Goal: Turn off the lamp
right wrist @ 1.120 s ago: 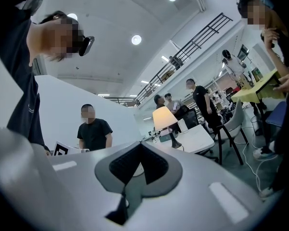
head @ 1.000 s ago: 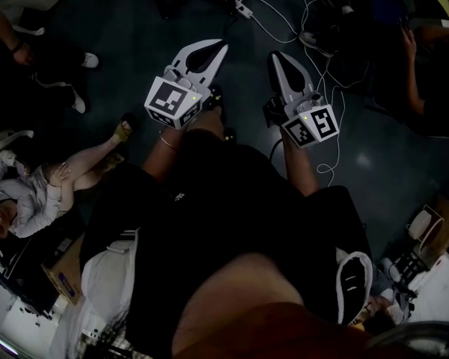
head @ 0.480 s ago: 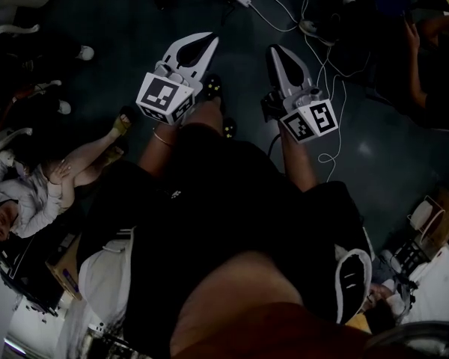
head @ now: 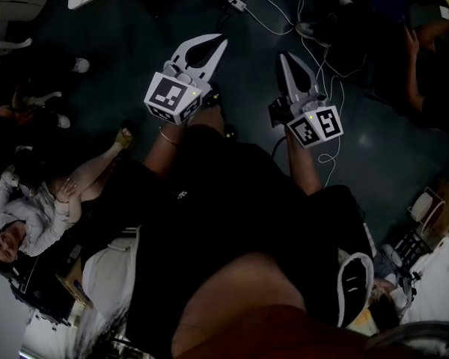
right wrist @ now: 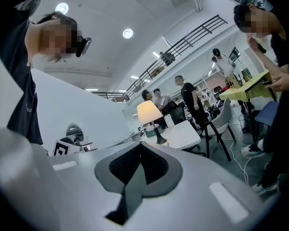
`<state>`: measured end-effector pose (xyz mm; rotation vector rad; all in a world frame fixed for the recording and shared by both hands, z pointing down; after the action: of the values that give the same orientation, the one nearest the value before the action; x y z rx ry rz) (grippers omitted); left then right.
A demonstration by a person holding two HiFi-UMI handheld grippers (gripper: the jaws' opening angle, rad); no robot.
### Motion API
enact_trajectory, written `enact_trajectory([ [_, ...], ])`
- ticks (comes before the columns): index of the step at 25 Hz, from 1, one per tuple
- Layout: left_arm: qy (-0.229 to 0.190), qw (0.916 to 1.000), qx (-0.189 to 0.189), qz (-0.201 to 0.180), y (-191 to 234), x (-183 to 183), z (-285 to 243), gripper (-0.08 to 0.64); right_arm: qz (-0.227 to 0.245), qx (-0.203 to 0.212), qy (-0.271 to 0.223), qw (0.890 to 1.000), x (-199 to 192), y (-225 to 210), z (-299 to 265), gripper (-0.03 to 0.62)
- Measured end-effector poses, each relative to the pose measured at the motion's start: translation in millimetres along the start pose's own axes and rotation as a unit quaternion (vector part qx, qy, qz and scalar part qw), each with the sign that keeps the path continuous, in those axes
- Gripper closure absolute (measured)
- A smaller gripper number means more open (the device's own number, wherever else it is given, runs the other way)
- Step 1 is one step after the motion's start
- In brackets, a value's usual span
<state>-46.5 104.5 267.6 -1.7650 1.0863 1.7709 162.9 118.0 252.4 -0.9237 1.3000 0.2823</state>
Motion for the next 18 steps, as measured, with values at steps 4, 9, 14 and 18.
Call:
enact_trajectory([
  [4, -0.011, 0.9998, 0.014, 0.002, 34.6, 15.8, -4.6, 0.552, 0.011, 0.010, 0.004, 1.000, 12.0, 2.3, -29.7, 0.592],
  [9, -0.018, 0.9992, 0.035, -0.006, 62.8, 26.8, -9.0, 0.552, 0.006, 0.019, 0.015, 1.000, 10.1, -1.6, -56.2, 0.591],
  [14, 0.000, 0.9984, 0.056, 0.004, 76.5, 15.1, -8.0, 0.552, 0.003, 0.035, 0.035, 0.999, 2.9, -15.5, -82.1, 0.591],
  [18, 0.002, 0.9969, 0.076, 0.018, 86.3, 5.3, -10.4, 0.552, -0.001, 0.056, 0.056, 0.997, -6.9, -29.2, -104.8, 0.591],
])
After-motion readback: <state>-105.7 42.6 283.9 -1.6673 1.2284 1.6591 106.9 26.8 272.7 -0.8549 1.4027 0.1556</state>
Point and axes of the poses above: the fingertips, and each gripper's own axes: z backward along the fingers, y to its left, x out of its top, the point moved 7 cm from there along z, backward along the fingers
